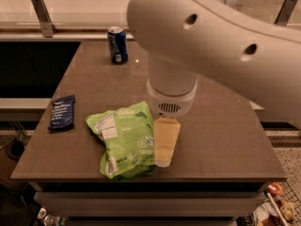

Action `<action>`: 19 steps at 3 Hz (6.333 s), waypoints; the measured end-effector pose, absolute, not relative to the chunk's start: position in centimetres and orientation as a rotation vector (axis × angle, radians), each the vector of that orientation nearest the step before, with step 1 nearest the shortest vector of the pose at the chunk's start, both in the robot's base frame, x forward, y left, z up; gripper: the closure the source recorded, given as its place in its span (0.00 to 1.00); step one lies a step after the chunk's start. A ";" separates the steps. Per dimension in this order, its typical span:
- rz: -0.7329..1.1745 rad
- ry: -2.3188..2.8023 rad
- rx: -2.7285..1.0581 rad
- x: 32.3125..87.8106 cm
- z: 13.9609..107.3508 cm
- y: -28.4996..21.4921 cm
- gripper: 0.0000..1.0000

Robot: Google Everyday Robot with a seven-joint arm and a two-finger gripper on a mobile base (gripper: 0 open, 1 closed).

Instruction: Move green rice chip bag near pepsi can

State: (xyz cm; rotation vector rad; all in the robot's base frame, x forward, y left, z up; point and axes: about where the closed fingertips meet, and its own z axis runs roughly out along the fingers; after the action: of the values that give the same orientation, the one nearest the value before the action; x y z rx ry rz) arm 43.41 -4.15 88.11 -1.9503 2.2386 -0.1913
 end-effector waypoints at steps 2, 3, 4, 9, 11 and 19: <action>-0.183 2.239 -1.987 41.4 87.0 -0.3 0.00; -0.044 2.200 -2.013 42.6 85.2 0.5 0.00; 0.154 2.117 -2.066 43.2 82.5 2.7 0.00; 0.259 2.076 -2.110 43.5 81.4 4.3 1.00; 0.258 2.075 -2.110 43.5 81.4 4.3 1.00; -0.240 2.071 -1.907 54.6 98.2 -4.7 1.00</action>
Offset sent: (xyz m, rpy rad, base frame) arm -0.0170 0.0321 -0.0100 -0.0128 0.0211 0.0183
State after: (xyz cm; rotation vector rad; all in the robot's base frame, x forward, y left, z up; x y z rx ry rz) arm 54.56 -4.70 98.19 -1.9068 2.0714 -0.2403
